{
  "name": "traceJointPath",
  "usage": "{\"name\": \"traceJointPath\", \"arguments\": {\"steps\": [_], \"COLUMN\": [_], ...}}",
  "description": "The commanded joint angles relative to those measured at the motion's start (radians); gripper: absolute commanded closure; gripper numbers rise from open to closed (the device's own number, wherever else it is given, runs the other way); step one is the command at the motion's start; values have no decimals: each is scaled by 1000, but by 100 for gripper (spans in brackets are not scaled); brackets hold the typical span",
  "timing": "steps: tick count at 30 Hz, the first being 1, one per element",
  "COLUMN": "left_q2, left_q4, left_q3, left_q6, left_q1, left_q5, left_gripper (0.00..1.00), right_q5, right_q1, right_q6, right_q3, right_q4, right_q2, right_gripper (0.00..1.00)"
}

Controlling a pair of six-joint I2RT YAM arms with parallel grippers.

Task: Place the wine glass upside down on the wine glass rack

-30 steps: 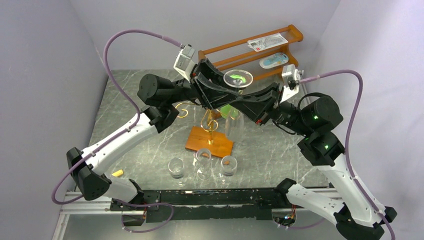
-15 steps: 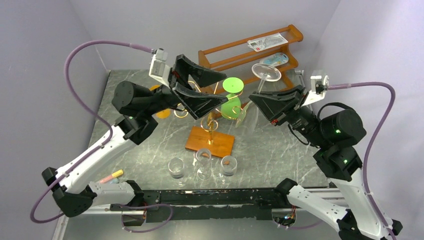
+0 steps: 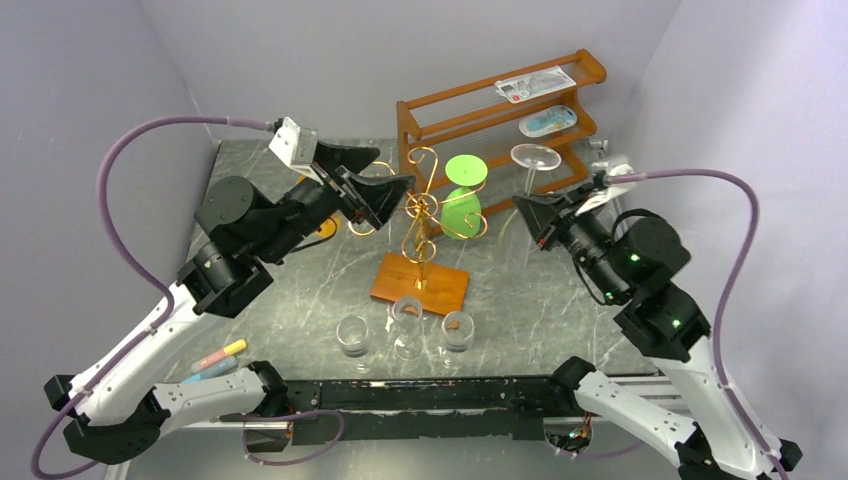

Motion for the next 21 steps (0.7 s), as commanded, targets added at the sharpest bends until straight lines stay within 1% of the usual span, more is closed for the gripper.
{"name": "traceJointPath", "arguments": {"steps": [1,6,9,13,19,21], "left_q2": [-16,-52,-52,-54,-37,-22], "left_q4": [-162,-172,-195,-180,-160,-175], "left_q3": [-23,-71,-56,-48,-40,-22], "left_q6": [97,72,65,71,81,88], "left_q1": [-5,-5,-5,-4,-5,-4], "left_q5": [-204,-343,-383,-374,-332,-303], "left_gripper": [10,9,9,9,7,7], "right_q5": [110,131,89,34,-38,-34], "right_q1": [-1,-1,-1,0,-1,0], "right_q6": [-63,-95,-112,-122,-77,-76], "right_q3": [-77,-205,-308,-402,-473,-499], "right_q4": [35,115,212,316,421,460], "right_q2": [1,-16,-72,-131,-113,-102], "right_gripper": [100,100,100,100,100,100]}}
